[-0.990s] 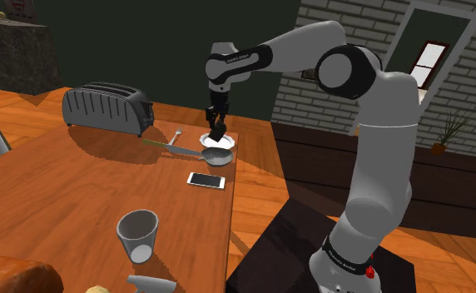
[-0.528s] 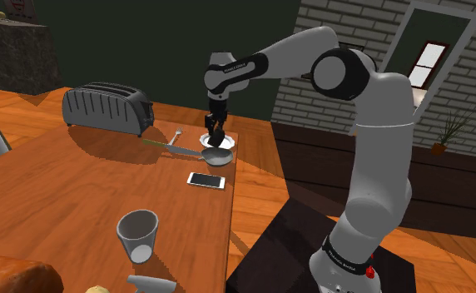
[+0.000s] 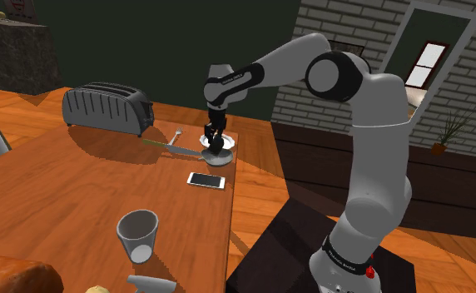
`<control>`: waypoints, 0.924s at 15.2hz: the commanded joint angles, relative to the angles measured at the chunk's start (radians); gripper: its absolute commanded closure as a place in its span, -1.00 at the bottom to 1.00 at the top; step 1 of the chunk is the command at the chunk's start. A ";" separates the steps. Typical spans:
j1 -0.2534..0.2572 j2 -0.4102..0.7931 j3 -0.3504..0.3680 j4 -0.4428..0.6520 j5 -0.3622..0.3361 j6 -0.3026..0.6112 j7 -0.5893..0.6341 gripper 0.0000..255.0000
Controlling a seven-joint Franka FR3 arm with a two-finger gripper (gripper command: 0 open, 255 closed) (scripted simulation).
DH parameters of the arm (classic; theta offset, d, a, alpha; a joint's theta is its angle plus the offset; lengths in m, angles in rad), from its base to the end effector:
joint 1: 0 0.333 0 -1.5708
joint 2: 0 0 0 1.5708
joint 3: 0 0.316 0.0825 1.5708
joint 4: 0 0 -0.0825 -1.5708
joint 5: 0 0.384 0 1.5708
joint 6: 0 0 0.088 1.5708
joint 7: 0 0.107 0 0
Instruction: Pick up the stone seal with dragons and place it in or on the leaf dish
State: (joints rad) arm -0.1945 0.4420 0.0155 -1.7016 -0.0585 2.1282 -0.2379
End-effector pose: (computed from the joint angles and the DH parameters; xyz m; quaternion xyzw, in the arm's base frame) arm 0.6523 -0.1217 0.3363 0.9988 0.0444 -0.0119 0.0193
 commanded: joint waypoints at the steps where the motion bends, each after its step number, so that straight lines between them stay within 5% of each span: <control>1: 0.001 0.013 0.000 -0.006 -0.001 0.019 0.002 1.00; 9: 0.001 0.013 0.000 -0.005 -0.001 0.019 0.002 1.00; 10: 0.001 0.013 0.000 -0.005 -0.001 0.019 0.002 -1.00; 14: 0.001 0.013 0.000 -0.006 -0.001 0.019 0.002 -1.00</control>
State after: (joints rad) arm -0.1936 0.4552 0.0154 -1.7071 -0.0595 2.1477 -0.2357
